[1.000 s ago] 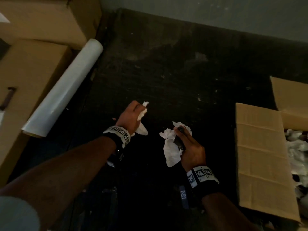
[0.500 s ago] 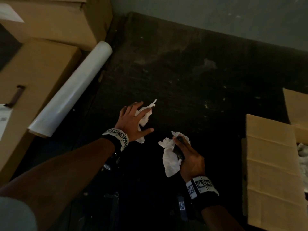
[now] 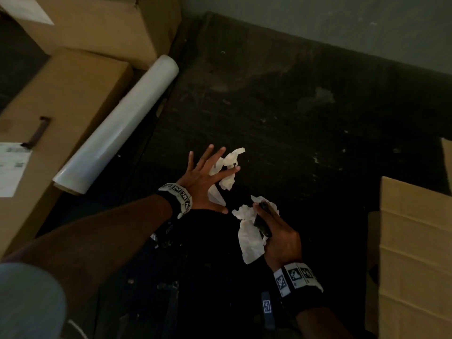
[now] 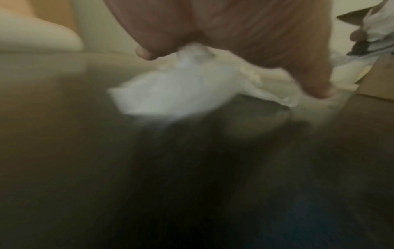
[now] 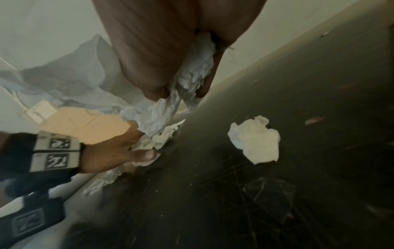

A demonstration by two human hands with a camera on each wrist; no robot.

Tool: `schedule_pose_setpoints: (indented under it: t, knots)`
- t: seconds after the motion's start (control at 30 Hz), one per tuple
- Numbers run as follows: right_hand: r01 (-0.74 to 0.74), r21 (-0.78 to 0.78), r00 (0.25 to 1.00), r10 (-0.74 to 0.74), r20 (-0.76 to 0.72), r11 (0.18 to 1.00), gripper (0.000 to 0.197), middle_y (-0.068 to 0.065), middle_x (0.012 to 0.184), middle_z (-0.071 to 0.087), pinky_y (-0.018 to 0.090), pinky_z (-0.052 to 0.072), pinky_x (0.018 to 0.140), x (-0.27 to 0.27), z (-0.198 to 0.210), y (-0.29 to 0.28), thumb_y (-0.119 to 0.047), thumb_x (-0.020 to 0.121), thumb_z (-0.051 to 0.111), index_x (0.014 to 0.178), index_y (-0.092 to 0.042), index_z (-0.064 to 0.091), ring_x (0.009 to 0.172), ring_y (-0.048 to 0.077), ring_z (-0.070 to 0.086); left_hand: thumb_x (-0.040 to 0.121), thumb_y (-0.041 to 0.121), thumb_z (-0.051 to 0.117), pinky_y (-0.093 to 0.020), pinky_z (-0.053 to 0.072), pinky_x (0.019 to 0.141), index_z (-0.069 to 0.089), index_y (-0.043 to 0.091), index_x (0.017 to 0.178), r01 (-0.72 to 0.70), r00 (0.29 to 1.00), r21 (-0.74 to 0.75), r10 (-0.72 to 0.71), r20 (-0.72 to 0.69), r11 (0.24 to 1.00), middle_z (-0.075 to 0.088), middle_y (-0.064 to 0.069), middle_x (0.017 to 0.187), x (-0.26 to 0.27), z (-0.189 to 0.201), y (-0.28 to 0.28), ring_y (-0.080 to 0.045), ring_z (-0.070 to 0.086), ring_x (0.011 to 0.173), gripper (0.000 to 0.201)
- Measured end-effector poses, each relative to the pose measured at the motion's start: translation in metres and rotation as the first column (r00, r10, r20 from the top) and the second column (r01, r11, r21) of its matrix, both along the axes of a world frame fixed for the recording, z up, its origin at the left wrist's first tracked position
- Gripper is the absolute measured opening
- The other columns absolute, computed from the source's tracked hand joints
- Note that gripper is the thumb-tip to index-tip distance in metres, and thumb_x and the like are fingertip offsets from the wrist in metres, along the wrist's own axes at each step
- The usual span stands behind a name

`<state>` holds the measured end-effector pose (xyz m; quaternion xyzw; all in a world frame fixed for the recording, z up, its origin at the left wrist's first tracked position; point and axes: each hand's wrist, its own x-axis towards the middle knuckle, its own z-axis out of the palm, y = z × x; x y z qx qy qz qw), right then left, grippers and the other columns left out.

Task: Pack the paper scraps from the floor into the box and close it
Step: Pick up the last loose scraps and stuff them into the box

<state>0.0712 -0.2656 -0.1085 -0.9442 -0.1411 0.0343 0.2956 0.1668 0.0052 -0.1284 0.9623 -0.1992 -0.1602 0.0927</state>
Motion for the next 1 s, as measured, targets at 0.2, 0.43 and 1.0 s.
schedule_pose_setpoints:
  t: [0.2, 0.43, 1.0]
  knots:
    - [0.010, 0.033, 1.000, -0.009, -0.017, 0.999, 0.066, -0.001, 0.142, 0.056, -0.001, 0.018, 0.107, 0.002, 0.000, -0.008, -0.004, 0.078, 0.084, 0.137, -0.021, 0.059, 0.126, 0.001, 0.046, 0.082, 0.089, 0.041, -0.080, -0.008, 0.111, -0.007, 0.060, 0.154, 0.118, 0.988, 0.063, -0.110, -0.108, 0.991, -0.037, 0.006, 0.163, 0.025, -0.014, -0.021, -0.034, -0.033, 0.149, 0.091]
    - [0.006, 0.048, 0.999, -0.004, -0.038, 0.999, 0.062, 0.001, 0.143, 0.056, 0.001, 0.021, 0.107, 0.003, 0.002, -0.011, -0.006, 0.081, 0.081, 0.137, -0.020, 0.059, 0.128, 0.008, 0.051, 0.107, 0.028, 0.050, -0.046, 0.020, 0.127, 0.035, 0.023, 0.158, -0.045, 0.994, -0.212, 0.023, -0.105, 0.976, 0.007, 0.005, 0.171, 0.023, -0.018, -0.021, -0.018, -0.001, 0.158, 0.053]
    - [0.035, 0.056, 0.999, -0.036, 0.020, 0.998, 0.063, -0.001, 0.140, 0.060, 0.026, 0.041, 0.105, 0.006, 0.017, 0.012, -0.004, 0.078, 0.081, 0.136, -0.024, 0.062, 0.123, 0.016, 0.061, 0.098, 0.012, 0.066, -0.035, 0.032, 0.122, 0.061, 0.010, 0.141, -0.191, 0.868, -0.560, 0.405, 0.287, 0.806, 0.045, -0.005, 0.158, -0.033, 0.013, 0.041, -0.021, 0.037, 0.149, 0.043]
